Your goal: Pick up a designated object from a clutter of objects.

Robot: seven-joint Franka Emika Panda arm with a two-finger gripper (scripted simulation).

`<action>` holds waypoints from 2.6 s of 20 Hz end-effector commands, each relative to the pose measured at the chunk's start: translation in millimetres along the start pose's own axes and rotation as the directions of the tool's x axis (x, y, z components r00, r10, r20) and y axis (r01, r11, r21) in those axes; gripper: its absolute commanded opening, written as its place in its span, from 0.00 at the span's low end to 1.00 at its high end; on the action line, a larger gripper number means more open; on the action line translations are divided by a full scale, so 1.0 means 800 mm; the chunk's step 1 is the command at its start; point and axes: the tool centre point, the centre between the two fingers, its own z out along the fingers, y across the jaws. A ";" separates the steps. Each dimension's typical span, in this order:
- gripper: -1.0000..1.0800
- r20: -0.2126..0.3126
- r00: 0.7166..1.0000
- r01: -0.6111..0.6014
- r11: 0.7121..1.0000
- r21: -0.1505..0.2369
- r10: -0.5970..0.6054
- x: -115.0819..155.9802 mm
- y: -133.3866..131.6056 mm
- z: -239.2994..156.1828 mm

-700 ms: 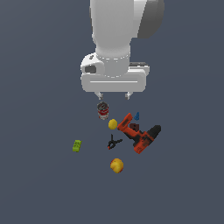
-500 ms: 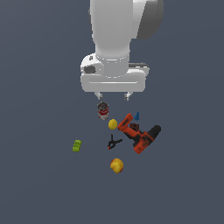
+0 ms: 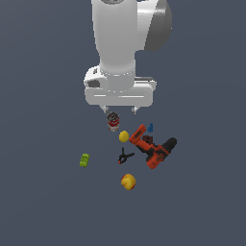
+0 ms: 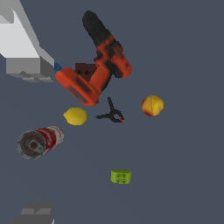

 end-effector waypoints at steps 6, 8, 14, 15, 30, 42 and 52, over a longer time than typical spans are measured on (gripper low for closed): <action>0.96 -0.001 0.999 -0.033 0.999 0.001 0.033 0.007 -0.002 0.016; 0.96 -0.001 0.999 -0.054 0.999 0.002 0.054 0.012 -0.003 0.025; 0.96 -0.003 0.989 -0.145 0.989 0.003 0.145 0.029 -0.006 0.070; 0.96 -0.003 0.986 -0.165 0.986 0.003 0.165 0.032 -0.007 0.080; 0.96 -0.014 0.883 -0.470 0.883 -0.004 0.470 0.060 -0.017 0.247; 0.96 -0.019 0.846 -0.533 0.846 -0.008 0.533 0.060 -0.018 0.287; 0.96 -0.020 0.844 -0.536 0.844 -0.007 0.535 0.059 -0.017 0.327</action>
